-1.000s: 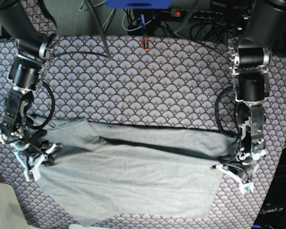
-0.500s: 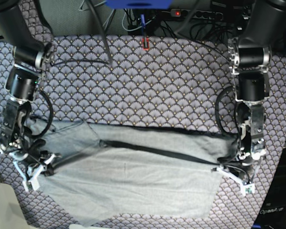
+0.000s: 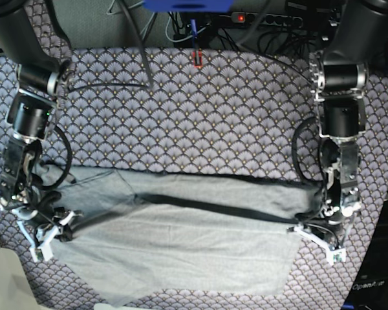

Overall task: Fold the T-shirt properly
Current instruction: 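Lift the grasped edge and fold it across the shirt with both grippers, then release the folded edge and regrasp the fold line with both grippers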

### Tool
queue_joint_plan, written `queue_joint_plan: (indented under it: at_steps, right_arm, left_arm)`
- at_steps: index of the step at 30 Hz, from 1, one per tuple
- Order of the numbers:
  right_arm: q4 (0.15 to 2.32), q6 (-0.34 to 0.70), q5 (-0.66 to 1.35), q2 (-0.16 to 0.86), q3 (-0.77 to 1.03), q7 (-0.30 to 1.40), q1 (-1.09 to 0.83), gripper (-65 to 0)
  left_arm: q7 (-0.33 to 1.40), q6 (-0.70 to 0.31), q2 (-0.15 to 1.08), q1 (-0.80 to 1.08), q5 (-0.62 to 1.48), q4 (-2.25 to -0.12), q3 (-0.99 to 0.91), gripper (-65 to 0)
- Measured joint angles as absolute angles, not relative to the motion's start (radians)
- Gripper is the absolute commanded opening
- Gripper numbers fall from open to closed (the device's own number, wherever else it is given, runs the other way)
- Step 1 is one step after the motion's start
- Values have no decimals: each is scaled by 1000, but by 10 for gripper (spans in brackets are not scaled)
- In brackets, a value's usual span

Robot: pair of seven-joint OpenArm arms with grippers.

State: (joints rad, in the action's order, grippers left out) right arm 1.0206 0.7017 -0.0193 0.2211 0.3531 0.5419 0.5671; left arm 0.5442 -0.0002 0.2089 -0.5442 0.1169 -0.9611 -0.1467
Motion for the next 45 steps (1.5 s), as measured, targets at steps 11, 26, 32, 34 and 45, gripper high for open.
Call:
queue_joint_plan:
  at_steps: [11,26,32,34,45]
  right_arm:
    - [905,702,-117,215,361,508,598,-559]
    - [905,702,-128,236,355,511,591,-356]
    - [948,696,-154,283,366,503,459,-353]
    - [960,699,-159,282,367,496,430,-335]
    - [1184,699,-160,255,468,486,262,-214]
  left_arm:
    - [542,0,199,-543,117,-961,-149,-530]
    - [547,0,200,-493,119,-1035,-150,-325]
    - [552,3,204,-340,120,-1113,-151,-325]
    - [551,3,202,-326,119,-1116,-151,-325]
    - [559,3,199,-160,123,-1259,-153,-322]
